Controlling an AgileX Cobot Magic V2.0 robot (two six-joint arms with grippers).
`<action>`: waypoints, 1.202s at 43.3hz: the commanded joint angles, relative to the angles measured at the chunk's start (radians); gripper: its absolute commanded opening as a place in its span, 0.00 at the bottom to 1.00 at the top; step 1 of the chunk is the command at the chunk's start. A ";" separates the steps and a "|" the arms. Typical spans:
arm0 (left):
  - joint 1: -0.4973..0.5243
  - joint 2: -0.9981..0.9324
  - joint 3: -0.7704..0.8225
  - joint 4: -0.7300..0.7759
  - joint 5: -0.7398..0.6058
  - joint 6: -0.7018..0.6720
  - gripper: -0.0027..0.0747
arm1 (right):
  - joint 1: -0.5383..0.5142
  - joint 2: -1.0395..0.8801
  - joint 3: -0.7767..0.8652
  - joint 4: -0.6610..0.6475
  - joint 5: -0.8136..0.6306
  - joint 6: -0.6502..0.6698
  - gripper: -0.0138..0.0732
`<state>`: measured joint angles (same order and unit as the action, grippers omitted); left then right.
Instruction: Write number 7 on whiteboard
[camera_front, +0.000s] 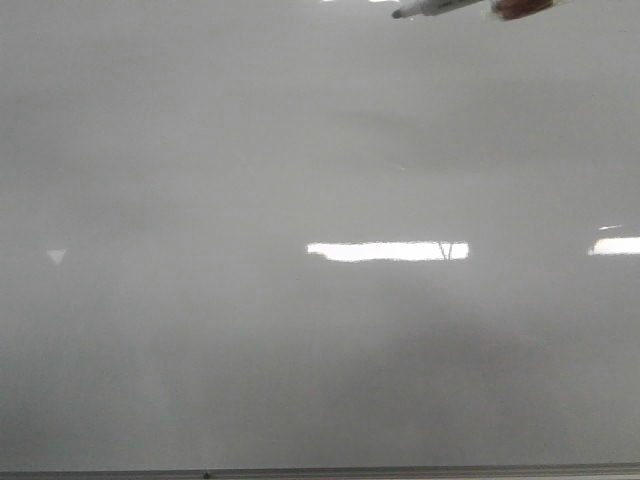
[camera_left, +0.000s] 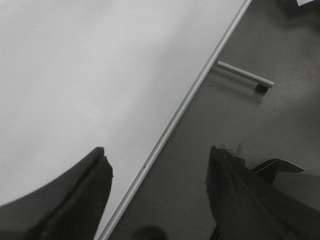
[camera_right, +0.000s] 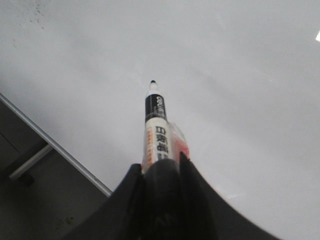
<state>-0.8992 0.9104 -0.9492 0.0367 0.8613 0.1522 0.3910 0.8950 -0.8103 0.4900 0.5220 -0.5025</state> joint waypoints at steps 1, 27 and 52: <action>-0.008 0.012 -0.026 -0.006 -0.076 -0.012 0.58 | -0.006 0.044 -0.074 0.030 -0.080 0.002 0.09; -0.008 0.022 -0.026 -0.006 -0.076 -0.012 0.58 | -0.038 0.399 -0.302 0.030 -0.068 0.003 0.09; -0.008 0.022 -0.026 -0.006 -0.072 -0.012 0.58 | -0.215 0.420 -0.302 0.008 -0.026 0.003 0.09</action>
<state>-0.8992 0.9402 -0.9470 0.0349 0.8520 0.1506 0.2301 1.3484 -1.0784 0.5053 0.5359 -0.4956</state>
